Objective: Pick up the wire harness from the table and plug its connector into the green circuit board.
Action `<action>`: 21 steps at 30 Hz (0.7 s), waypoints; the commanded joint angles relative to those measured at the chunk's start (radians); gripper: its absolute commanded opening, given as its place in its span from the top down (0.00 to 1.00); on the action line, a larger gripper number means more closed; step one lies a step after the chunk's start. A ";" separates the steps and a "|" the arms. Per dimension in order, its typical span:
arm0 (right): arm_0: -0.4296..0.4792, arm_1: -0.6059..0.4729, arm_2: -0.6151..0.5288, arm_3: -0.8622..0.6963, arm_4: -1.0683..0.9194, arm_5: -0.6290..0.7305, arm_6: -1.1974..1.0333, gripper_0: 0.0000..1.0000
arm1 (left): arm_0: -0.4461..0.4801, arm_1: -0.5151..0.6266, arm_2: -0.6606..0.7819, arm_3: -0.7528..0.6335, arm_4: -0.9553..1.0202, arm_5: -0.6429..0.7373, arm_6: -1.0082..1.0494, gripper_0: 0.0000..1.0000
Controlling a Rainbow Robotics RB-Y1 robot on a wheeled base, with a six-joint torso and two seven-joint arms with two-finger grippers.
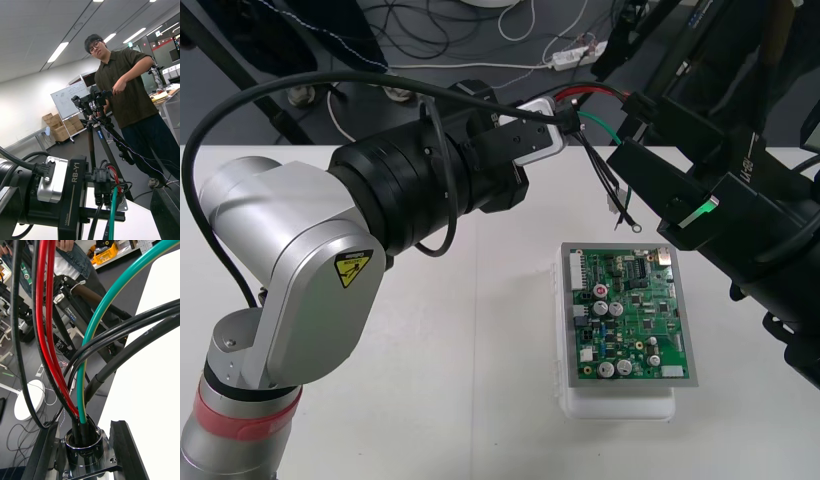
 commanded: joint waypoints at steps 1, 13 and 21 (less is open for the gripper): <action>-0.021 -0.005 0.015 -0.039 0.003 0.009 -0.041 0.00 | -0.028 -0.028 -0.029 0.012 -0.006 0.102 0.043 1.00; -0.027 -0.007 0.007 -0.030 0.010 0.009 -0.046 0.00 | -0.028 -0.028 -0.030 0.012 -0.005 0.102 0.043 1.00; -0.053 -0.007 0.007 -0.010 0.027 0.009 -0.049 0.00 | -0.028 -0.028 -0.032 0.012 -0.003 0.102 0.043 1.00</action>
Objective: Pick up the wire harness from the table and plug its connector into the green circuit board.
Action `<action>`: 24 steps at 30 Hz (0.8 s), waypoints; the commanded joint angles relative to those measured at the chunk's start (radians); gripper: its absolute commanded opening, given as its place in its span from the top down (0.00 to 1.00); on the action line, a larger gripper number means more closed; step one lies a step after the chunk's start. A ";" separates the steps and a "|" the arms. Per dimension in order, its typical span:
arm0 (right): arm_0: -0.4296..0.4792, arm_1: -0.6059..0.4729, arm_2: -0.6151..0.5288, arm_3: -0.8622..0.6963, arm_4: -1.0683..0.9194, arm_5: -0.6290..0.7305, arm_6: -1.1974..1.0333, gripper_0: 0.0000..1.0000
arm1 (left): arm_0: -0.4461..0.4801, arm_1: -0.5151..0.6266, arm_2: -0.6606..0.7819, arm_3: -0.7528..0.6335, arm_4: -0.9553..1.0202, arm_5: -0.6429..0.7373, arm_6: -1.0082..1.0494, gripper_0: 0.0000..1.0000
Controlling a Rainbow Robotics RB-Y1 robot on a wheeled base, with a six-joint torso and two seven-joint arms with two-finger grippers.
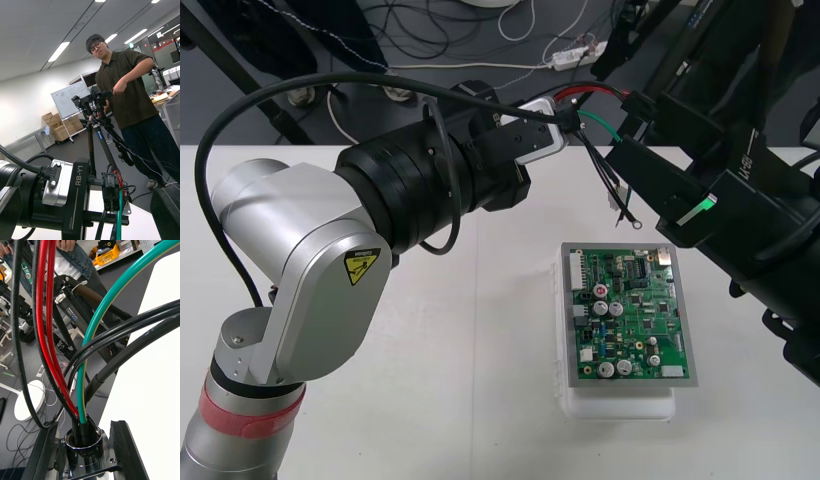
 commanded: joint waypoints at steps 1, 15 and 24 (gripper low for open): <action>-0.043 -0.007 0.007 -0.008 0.013 0.009 -0.049 0.00 | -0.028 -0.028 -0.025 -0.012 -0.003 0.067 0.043 1.00; -0.041 -0.008 0.009 -0.005 0.015 0.007 -0.049 0.00 | -0.028 -0.027 -0.025 -0.015 0.005 0.067 0.041 1.00; -0.040 -0.008 0.009 -0.005 0.039 -0.008 -0.049 0.00 | -0.028 -0.027 -0.026 -0.016 0.009 0.067 0.035 1.00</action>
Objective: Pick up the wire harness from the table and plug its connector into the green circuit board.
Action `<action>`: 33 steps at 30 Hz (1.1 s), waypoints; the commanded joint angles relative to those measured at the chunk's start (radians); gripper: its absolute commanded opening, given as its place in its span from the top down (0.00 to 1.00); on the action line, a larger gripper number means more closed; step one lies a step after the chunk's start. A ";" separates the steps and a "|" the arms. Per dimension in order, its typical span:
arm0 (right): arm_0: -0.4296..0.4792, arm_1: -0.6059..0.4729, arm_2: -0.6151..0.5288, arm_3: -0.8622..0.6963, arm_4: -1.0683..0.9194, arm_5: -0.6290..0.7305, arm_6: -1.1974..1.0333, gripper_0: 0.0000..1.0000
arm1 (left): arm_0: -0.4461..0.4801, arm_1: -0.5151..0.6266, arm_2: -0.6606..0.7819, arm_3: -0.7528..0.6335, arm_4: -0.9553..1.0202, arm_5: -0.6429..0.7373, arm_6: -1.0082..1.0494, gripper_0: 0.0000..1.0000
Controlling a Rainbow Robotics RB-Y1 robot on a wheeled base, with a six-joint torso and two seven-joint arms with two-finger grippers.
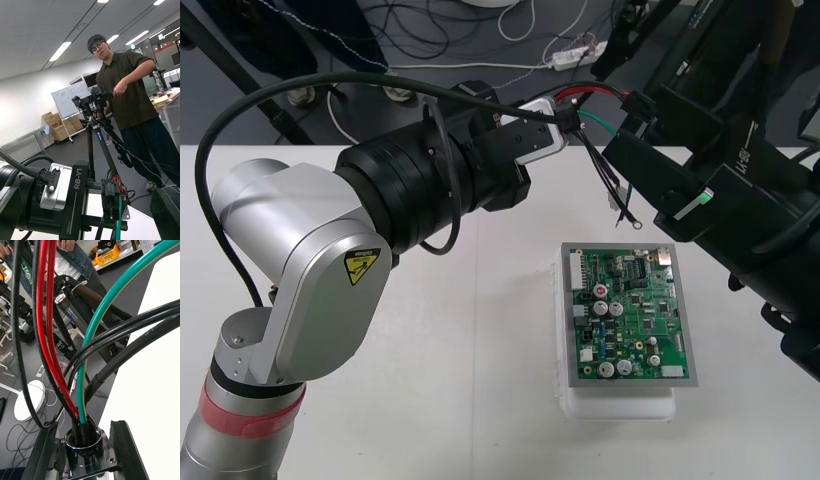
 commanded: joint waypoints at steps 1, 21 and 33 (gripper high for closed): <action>-0.021 -0.008 0.009 -0.010 0.028 -0.007 -0.049 0.00 | -0.028 -0.028 -0.026 -0.015 0.009 0.066 0.035 1.00; -0.022 -0.003 0.003 -0.010 0.030 -0.049 -0.053 1.00 | -0.028 -0.027 -0.026 -0.024 0.012 0.066 0.032 1.00; -0.021 0.016 -0.020 -0.010 0.027 -0.110 -0.056 1.00 | -0.028 -0.027 -0.026 -0.023 0.013 0.066 0.035 1.00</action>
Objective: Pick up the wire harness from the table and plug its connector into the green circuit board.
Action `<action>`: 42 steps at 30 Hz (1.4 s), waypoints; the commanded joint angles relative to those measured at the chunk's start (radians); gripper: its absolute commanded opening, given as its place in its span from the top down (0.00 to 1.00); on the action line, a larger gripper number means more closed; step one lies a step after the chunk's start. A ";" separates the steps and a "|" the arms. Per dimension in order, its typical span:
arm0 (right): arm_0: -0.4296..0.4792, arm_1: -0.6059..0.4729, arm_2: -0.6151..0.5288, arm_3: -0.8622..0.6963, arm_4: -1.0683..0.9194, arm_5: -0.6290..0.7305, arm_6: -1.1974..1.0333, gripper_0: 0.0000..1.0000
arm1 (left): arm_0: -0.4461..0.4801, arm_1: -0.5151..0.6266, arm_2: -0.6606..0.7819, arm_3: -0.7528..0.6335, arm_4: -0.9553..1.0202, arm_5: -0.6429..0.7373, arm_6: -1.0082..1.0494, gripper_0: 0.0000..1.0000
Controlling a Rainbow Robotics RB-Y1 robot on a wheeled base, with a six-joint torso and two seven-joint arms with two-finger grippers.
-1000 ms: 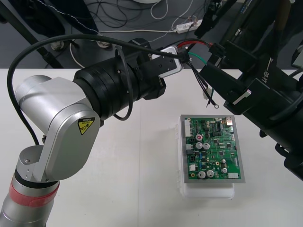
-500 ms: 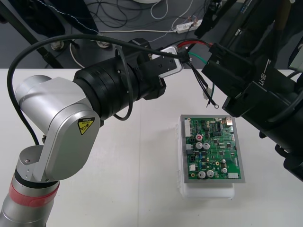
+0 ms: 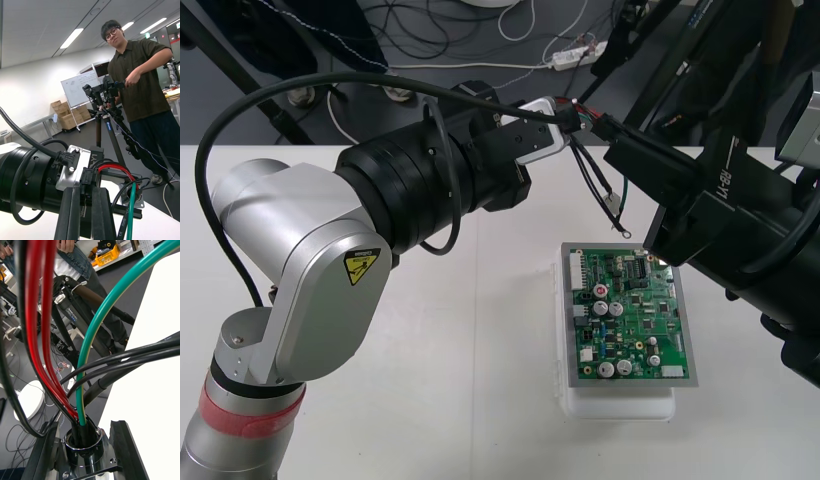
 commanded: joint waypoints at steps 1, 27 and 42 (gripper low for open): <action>-0.021 0.016 -0.019 -0.011 -0.009 -0.014 -0.055 1.00 | -0.028 -0.027 -0.026 -0.024 0.011 0.066 0.034 1.00; -0.021 -0.005 -0.032 -0.011 -0.018 -0.032 -0.075 1.00 | -0.026 0.111 0.054 -0.053 0.160 0.066 0.060 0.00; 0.002 -0.024 -0.118 -0.009 -0.024 -0.106 -0.095 1.00 | -0.026 0.381 0.250 -0.053 0.614 0.005 0.106 0.00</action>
